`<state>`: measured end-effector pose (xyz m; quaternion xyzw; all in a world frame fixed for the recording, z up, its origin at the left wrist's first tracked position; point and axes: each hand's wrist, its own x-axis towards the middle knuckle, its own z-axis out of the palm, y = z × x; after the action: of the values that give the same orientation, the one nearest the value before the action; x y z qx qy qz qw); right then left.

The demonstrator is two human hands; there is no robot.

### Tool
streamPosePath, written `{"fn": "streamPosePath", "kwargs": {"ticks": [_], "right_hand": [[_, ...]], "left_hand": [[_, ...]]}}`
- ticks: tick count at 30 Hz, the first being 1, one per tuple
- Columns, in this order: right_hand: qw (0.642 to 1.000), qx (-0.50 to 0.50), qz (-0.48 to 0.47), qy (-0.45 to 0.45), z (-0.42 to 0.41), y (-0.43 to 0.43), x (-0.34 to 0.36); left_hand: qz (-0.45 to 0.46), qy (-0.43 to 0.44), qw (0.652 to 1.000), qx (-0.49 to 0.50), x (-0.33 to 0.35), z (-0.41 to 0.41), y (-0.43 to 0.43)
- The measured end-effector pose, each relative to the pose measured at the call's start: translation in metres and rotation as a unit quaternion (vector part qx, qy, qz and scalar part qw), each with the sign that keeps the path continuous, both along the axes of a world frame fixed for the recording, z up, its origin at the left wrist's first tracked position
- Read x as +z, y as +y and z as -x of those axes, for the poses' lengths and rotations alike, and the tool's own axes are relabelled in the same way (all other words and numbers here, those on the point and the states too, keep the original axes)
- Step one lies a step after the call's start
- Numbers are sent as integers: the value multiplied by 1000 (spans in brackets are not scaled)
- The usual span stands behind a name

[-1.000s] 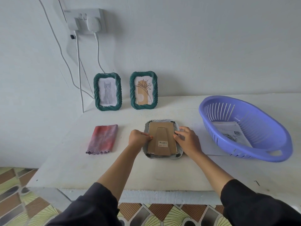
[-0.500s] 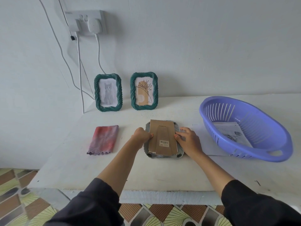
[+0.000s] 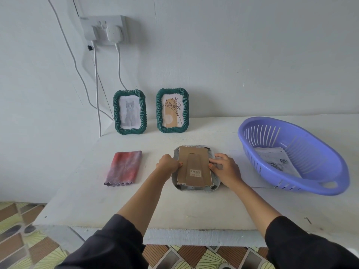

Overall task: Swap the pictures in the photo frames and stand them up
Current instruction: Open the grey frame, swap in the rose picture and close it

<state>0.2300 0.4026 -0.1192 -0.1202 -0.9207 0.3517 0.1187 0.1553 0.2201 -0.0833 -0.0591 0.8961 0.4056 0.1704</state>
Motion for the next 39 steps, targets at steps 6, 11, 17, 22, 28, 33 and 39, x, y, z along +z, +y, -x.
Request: {"fn": "streamPosePath", "kwargs": {"ticks": [6, 11, 17, 22, 28, 33, 39], "right_hand": [[1000, -1, 13, -4, 2, 1, 0], [1000, 1, 16, 2, 3, 2, -1], [1000, 4, 20, 0, 3, 2, -1], [999, -2, 33, -2, 3, 3, -1], [999, -2, 50, 6, 2, 3, -1], [998, -4, 58, 13, 1, 3, 0], [997, -19, 69, 16, 2, 2, 0]], "left_hand": [[-13, -3, 1000, 9, -1, 0, -1], [-15, -2, 1000, 10, -2, 0, -2], [-14, -4, 1000, 12, -1, -1, -2], [-25, -4, 1000, 15, 0, -2, -2], [-27, 15, 999, 11, -1, -4, -3], [-29, 49, 998, 5, 1, -7, -3], [-26, 101, 994, 6, 11, -15, -3]]}}
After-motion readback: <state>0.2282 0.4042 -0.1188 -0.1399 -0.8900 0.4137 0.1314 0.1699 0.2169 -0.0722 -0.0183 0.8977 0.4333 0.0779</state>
